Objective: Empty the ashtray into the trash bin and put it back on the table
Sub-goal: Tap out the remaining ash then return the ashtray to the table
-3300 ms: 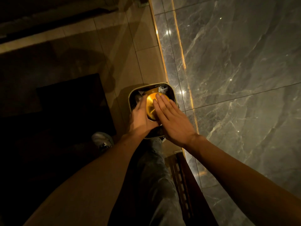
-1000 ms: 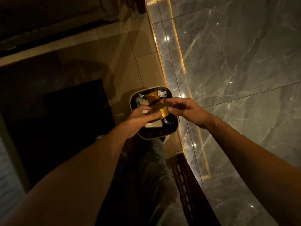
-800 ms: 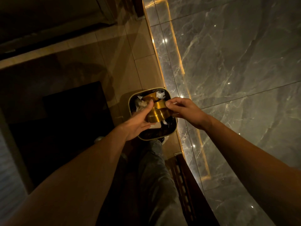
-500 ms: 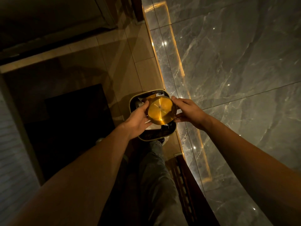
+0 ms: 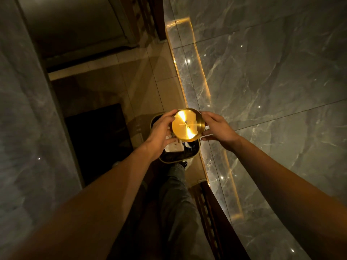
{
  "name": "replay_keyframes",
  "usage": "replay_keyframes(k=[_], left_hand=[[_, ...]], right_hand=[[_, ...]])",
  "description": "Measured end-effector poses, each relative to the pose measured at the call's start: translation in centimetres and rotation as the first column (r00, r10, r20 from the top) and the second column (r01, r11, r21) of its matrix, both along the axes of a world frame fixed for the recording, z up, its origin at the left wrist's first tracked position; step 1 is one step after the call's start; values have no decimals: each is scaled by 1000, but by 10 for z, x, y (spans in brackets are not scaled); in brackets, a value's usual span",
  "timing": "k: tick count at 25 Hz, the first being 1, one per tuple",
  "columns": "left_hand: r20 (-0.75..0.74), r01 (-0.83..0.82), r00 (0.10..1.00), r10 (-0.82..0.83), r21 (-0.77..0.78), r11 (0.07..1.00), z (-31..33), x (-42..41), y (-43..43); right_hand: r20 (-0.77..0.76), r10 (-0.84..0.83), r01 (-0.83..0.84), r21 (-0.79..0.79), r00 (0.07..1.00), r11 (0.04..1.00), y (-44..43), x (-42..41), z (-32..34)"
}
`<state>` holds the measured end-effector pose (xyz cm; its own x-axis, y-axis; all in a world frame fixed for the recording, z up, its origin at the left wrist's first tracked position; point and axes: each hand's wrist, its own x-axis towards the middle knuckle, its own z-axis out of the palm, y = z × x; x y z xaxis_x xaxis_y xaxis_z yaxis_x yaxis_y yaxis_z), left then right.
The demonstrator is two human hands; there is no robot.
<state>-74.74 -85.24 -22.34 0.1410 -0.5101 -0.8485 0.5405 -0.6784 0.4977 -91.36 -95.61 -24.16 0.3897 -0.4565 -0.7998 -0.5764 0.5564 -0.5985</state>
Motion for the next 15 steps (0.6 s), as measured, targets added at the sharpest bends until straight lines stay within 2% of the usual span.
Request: replay_keyframes(k=[5, 11, 15], left_hand=[[177, 214, 964, -197, -85, 973, 43, -1, 18], [209, 251, 954, -216, -162, 954, 98, 10, 33], [304, 296, 927, -220, -234, 926, 135, 21, 42]], right_hand=[[111, 37, -31, -53, 993, 998, 15, -3, 37], [219, 84, -78, -34, 972, 996, 23, -4, 96], [271, 213, -181, -138, 939, 974, 23, 1, 139]])
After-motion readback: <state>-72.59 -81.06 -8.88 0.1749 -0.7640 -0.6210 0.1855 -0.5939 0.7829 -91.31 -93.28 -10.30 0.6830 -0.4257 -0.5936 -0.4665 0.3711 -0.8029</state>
